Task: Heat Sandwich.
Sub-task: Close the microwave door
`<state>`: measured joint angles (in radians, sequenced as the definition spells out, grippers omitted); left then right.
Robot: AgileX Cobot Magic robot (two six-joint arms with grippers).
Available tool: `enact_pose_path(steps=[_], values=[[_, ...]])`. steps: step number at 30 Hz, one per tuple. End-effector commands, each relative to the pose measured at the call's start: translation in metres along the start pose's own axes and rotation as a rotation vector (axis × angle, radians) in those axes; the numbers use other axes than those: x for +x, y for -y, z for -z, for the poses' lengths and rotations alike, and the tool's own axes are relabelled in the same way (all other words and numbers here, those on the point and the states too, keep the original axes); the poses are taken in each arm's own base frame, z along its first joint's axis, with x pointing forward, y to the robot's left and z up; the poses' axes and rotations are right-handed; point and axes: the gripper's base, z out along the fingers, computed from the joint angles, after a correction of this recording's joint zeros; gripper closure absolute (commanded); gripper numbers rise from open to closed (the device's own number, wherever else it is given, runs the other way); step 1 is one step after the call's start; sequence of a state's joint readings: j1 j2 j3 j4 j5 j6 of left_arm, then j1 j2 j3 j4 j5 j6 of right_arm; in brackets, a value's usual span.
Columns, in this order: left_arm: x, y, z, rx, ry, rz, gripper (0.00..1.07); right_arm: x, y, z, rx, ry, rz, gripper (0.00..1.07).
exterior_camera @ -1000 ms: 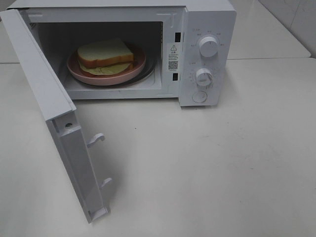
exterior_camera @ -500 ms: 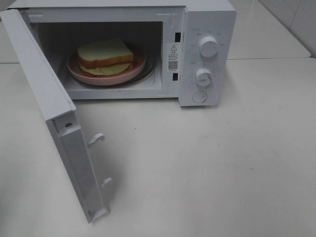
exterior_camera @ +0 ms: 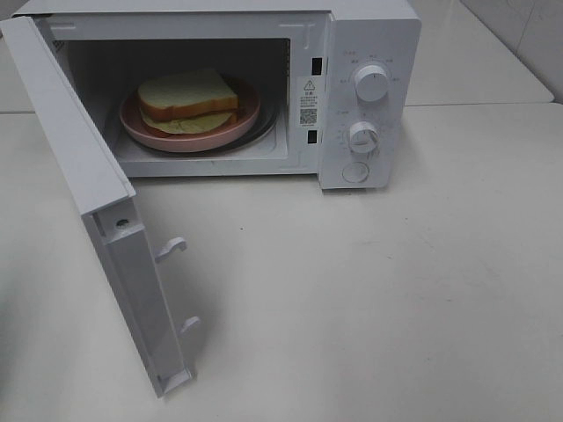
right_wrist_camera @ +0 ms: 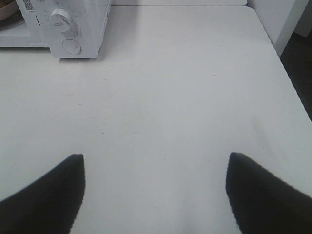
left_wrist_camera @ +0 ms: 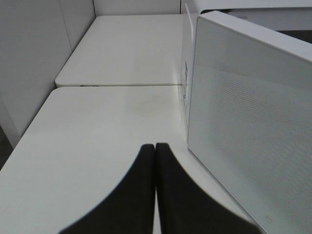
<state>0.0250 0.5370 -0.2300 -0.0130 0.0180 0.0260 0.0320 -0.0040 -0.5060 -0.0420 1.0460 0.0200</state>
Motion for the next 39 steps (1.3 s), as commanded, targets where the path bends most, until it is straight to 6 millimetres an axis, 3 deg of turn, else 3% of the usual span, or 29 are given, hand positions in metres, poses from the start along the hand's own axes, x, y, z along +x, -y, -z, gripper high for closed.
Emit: enact_pose_path(steps=[1, 11, 17, 29, 39], values=[[0.001, 0.001, -0.009, 0.003, 0.071, 0.002, 1.06, 0.002, 0.000, 0.003, 0.005, 0.033, -0.014, 0.31], [0.002, 0.003, -0.040, 0.022, 0.135, -0.050, 1.06, 0.002, 0.000, 0.003, 0.005, 0.033, -0.014, 0.31], [0.014, 0.009, -0.061, 0.091, 0.079, -0.090, 1.06, 0.002, 0.000, 0.003, 0.005, 0.033, -0.014, 0.31], [0.027, 0.028, -0.083, 0.300, 0.106, -0.130, 1.06, 0.002, 0.000, 0.003, 0.005, 0.033, -0.014, 0.31], [0.037, 0.034, -0.100, 0.369, 0.114, -0.100, 1.06, 0.002, 0.000, 0.003, 0.005, 0.033, -0.014, 0.31]])
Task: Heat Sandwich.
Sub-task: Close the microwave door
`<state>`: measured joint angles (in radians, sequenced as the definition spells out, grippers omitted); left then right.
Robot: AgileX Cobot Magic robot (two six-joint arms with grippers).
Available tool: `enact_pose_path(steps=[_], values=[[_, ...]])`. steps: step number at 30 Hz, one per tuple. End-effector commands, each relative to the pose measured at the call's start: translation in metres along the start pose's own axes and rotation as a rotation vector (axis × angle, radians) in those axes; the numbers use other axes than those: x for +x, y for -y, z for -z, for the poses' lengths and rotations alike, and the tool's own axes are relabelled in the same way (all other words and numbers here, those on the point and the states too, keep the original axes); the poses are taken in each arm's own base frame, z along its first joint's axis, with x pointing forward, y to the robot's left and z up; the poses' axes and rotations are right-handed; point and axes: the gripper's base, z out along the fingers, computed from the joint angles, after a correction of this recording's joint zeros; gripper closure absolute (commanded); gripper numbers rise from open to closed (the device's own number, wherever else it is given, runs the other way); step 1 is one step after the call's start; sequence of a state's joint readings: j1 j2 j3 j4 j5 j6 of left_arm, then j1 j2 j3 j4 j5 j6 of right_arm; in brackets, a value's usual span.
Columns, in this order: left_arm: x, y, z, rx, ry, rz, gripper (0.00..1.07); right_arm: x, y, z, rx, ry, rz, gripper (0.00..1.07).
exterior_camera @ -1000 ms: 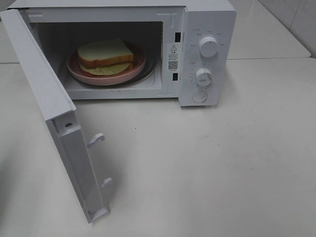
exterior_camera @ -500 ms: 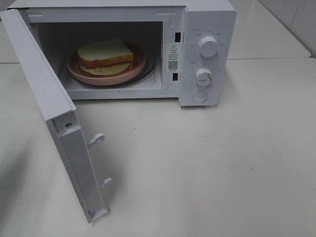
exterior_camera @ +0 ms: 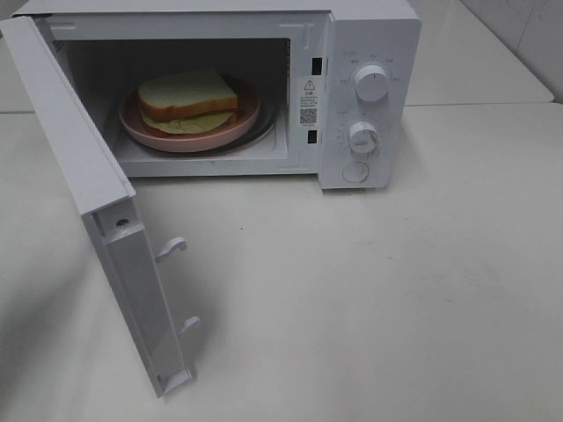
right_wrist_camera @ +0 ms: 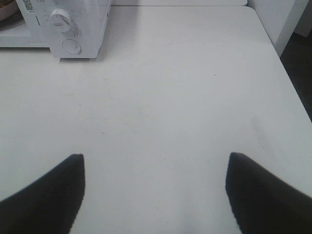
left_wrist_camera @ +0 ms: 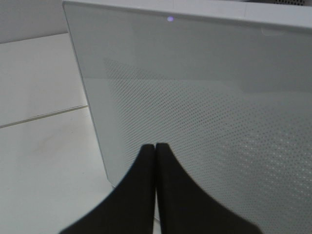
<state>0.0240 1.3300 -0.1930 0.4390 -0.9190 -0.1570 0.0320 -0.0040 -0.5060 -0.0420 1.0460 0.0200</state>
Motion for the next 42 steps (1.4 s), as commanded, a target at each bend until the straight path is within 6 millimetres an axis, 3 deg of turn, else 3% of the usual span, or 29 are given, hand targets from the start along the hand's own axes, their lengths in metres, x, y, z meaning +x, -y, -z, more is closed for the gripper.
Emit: enact_pose_path(steps=[1, 18, 29, 42], values=[[-0.002, 0.001, -0.008, 0.033, 0.033, 0.014, 1.06, 0.002, 0.000, 0.003, 0.005, 0.033, -0.014, 0.31], [0.003, 0.038, -0.045, 0.194, 0.004, -0.009, 1.06, 0.002, 0.000, 0.003, 0.005, 0.033, -0.014, 0.31], [-0.002, 0.060, -0.068, 0.189, 0.015, 0.037, 1.06, 0.002, 0.000, 0.003, 0.005, 0.033, -0.014, 0.31], [-0.009, 0.100, -0.106, 0.190, 0.000, 0.051, 1.06, 0.002, 0.000, 0.003, 0.005, 0.033, -0.014, 0.31]])
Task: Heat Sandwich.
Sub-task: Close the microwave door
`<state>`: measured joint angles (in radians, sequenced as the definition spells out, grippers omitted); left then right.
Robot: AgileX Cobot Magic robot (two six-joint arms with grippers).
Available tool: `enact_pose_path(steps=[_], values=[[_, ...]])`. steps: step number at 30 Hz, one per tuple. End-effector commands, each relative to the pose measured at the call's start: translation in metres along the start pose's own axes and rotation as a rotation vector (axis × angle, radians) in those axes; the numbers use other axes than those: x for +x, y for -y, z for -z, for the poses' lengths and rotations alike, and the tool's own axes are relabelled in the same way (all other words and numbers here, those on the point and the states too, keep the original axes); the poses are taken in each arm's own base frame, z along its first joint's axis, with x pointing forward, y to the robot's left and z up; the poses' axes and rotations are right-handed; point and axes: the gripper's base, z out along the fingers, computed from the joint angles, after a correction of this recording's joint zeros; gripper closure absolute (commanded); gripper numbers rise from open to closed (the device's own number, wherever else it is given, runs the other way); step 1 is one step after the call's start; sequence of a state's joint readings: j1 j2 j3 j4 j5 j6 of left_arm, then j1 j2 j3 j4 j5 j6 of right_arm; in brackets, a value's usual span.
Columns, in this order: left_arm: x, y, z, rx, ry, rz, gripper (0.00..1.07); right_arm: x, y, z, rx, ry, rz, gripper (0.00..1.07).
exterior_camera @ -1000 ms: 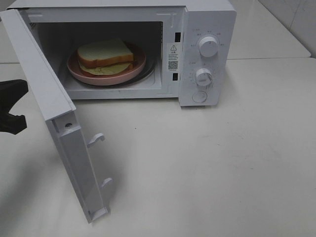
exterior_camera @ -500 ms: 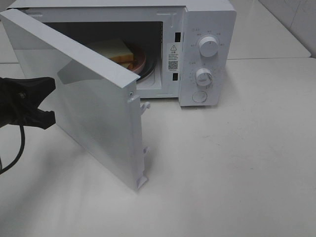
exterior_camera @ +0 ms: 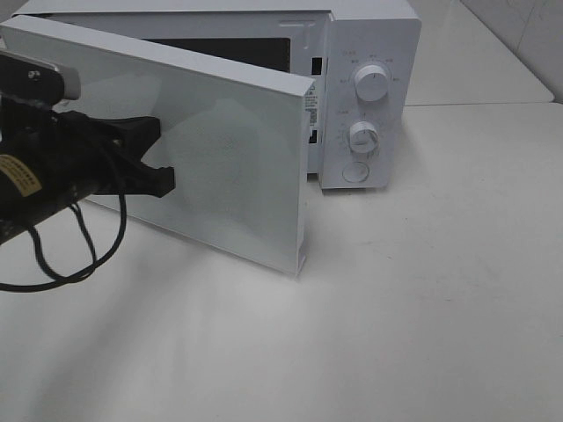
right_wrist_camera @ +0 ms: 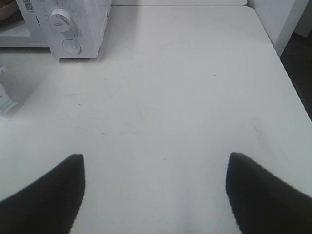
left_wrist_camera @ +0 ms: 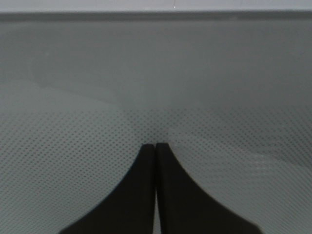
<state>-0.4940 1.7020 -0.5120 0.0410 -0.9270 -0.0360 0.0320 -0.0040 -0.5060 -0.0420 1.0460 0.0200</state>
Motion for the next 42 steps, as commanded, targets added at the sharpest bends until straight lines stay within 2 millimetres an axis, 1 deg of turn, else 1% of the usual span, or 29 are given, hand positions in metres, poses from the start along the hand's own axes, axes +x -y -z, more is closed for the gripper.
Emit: enact_pose_path(steps=[1, 2, 3, 5, 6, 8, 10, 11, 14, 15, 19, 20, 23, 25, 27, 28, 29, 33, 35, 42], values=[[-0.004, 0.009, -0.013, -0.006, 0.004, 0.010, 1.06, 0.002, 0.000, 0.003, 0.005, 0.033, -0.014, 0.31], [-0.009, 0.014, -0.021, -0.009, 0.021, 0.011, 1.06, 0.002, 0.000, 0.003, 0.005, 0.033, -0.014, 0.31], [-0.009, 0.014, -0.021, -0.009, 0.021, 0.011, 1.06, 0.002, 0.000, 0.003, 0.005, 0.033, -0.014, 0.31], [-0.011, 0.019, -0.030, -0.013, 0.025, 0.014, 1.06, 0.002, 0.000, 0.003, 0.005, 0.033, -0.014, 0.31], [-0.012, 0.023, -0.038, -0.014, 0.019, 0.019, 1.06, 0.002, 0.000, 0.003, 0.005, 0.033, -0.014, 0.31], [-0.013, 0.026, -0.042, -0.011, 0.016, 0.024, 1.06, 0.002, 0.000, 0.003, 0.005, 0.033, -0.014, 0.31], [-0.014, 0.030, -0.051, -0.005, 0.012, 0.029, 1.06, 0.002, 0.000, 0.003, 0.005, 0.033, -0.014, 0.31], [-0.017, 0.034, -0.058, -0.002, 0.018, 0.036, 1.06, 0.002, 0.000, 0.003, 0.005, 0.033, -0.014, 0.31], [-0.019, 0.036, -0.065, -0.002, 0.026, 0.044, 1.06, 0.002, 0.000, 0.003, 0.005, 0.033, -0.014, 0.31], [-0.020, 0.041, -0.072, 0.004, 0.020, 0.050, 1.06, 0.002, 0.000, 0.003, 0.005, 0.033, -0.014, 0.31], [-0.022, 0.046, -0.082, 0.008, 0.026, 0.058, 1.06, 0.002, 0.000, 0.003, 0.005, 0.033, -0.014, 0.31], [-0.024, 0.049, -0.089, 0.008, 0.033, 0.064, 1.06, 0.002, 0.000, 0.003, 0.005, 0.033, -0.014, 0.31], [-0.025, 0.053, -0.094, 0.005, 0.035, 0.062, 1.06, 0.002, 0.000, 0.003, 0.005, 0.033, -0.014, 0.31], [-0.025, 0.059, -0.103, 0.009, 0.024, 0.048, 1.06, 0.002, 0.000, 0.003, 0.005, 0.033, -0.014, 0.31], [-0.027, 0.061, -0.110, 0.010, 0.016, 0.042, 1.06, 0.002, 0.000, 0.003, 0.005, 0.033, -0.014, 0.31], [-0.027, 0.061, -0.110, 0.010, 0.016, 0.042, 1.06, 0.002, 0.000, 0.003, 0.005, 0.033, -0.014, 0.31], [-0.029, 0.064, -0.116, 0.009, 0.019, 0.045, 1.06, 0.002, 0.000, 0.003, 0.005, 0.033, -0.014, 0.31], [-0.030, 0.065, -0.123, 0.002, 0.017, 0.045, 1.06, 0.002, 0.000, 0.003, 0.005, 0.033, -0.014, 0.31], [-0.031, 0.065, -0.132, -0.014, 0.013, 0.045, 1.06, 0.002, 0.000, 0.003, 0.005, 0.033, -0.015, 0.31], [-0.031, 0.064, -0.145, -0.048, 0.004, 0.085, 1.06, 0.002, 0.000, 0.003, 0.005, 0.033, -0.014, 0.31]])
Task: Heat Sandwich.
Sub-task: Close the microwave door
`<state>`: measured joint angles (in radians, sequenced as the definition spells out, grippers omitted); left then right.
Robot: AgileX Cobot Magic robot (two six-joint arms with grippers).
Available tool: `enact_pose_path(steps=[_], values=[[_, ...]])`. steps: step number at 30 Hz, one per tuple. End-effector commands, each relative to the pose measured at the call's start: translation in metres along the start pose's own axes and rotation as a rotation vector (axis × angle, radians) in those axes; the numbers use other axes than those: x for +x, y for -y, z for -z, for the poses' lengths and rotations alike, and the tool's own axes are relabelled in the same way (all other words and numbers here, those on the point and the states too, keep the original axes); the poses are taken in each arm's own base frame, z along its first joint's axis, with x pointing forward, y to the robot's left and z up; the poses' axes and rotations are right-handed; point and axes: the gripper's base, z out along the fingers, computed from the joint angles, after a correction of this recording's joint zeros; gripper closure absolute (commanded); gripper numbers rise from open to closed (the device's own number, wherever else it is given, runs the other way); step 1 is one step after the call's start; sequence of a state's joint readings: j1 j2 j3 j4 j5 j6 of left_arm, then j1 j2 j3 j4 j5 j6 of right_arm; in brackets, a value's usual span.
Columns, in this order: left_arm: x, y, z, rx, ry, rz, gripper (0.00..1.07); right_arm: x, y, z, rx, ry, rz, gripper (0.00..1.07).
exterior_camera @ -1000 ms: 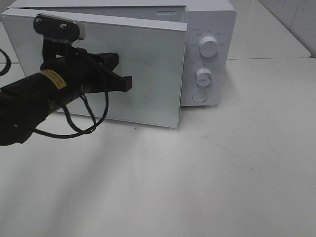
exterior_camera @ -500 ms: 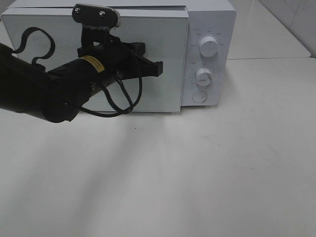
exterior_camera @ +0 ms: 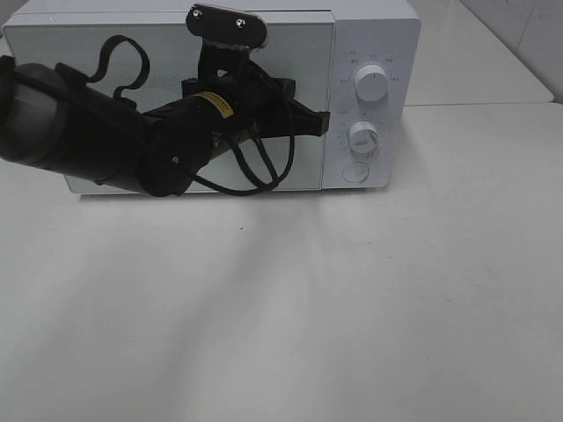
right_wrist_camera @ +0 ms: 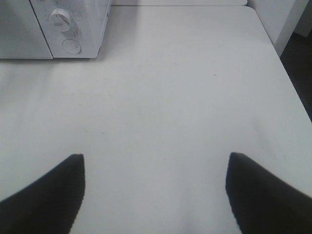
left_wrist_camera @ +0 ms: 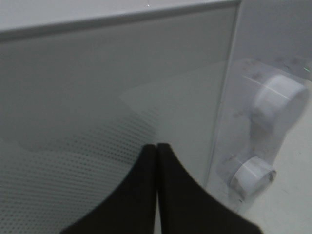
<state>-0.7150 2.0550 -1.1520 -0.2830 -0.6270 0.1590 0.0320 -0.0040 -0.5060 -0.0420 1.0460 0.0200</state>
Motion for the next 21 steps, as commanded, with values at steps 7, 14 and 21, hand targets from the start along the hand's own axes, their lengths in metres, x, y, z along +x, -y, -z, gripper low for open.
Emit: enact_pose_path(steps=[7, 14, 21], values=[[-0.011, -0.011, -0.016, -0.068, 0.038, 0.033, 1.06, 0.002, 0.000, 0.003, 0.005, 0.033, -0.015, 0.31], [-0.013, -0.006, -0.014, -0.043, 0.023, 0.018, 1.06, 0.002, 0.000, 0.003, 0.005, 0.033, -0.015, 0.31], [-0.019, -0.001, 0.002, -0.003, -0.081, 0.024, 1.06, 0.002, 0.000, 0.003, 0.005, 0.033, -0.015, 0.31]])
